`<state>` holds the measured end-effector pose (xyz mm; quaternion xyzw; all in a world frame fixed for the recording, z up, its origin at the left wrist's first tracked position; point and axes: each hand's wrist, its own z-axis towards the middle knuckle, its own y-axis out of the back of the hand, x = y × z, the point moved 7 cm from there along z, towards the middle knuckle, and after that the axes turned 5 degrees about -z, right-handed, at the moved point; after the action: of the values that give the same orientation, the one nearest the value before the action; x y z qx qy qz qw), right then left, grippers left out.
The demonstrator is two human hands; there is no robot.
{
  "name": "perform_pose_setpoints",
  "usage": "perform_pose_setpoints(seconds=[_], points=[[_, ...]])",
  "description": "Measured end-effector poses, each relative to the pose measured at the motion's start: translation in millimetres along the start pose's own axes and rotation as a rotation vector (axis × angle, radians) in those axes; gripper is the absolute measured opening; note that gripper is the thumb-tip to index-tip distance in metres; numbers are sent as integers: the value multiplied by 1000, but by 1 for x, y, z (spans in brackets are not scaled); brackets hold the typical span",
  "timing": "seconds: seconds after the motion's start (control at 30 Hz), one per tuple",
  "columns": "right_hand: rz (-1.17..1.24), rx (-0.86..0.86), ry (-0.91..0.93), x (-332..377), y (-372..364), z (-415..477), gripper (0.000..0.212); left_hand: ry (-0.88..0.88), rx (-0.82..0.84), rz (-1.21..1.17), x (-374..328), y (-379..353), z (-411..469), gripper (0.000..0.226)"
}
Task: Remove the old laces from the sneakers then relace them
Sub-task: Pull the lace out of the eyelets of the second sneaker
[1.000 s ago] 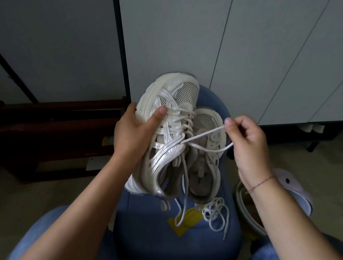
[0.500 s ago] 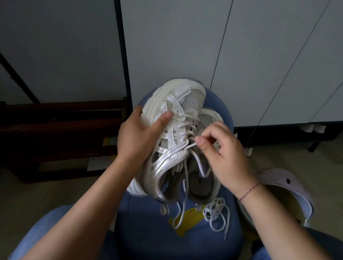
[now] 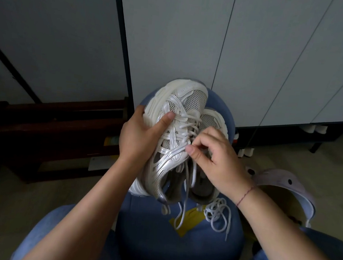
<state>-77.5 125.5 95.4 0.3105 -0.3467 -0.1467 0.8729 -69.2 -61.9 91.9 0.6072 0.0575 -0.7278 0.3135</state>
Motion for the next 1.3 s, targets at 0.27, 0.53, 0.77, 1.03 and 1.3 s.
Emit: perform_pose_setpoints(seconds=[0.27, 0.53, 0.77, 1.03, 1.3], points=[[-63, -208, -83, -20, 39, 6, 32, 17, -3, -46, 0, 2, 1, 56], [67, -94, -109, -21, 32, 5, 29, 23, -9, -34, 1, 1, 0, 64], [-83, 20, 46, 11, 4, 1, 38, 5, 10, -5, 0, -2, -2, 53], [650, -86, -435, -28, 12, -3, 23, 38, 46, -125, 3, -2, 0, 55], [385, 17, -383, -24, 8, -6, 18, 55, 37, -204, 2, -2, -1, 57]])
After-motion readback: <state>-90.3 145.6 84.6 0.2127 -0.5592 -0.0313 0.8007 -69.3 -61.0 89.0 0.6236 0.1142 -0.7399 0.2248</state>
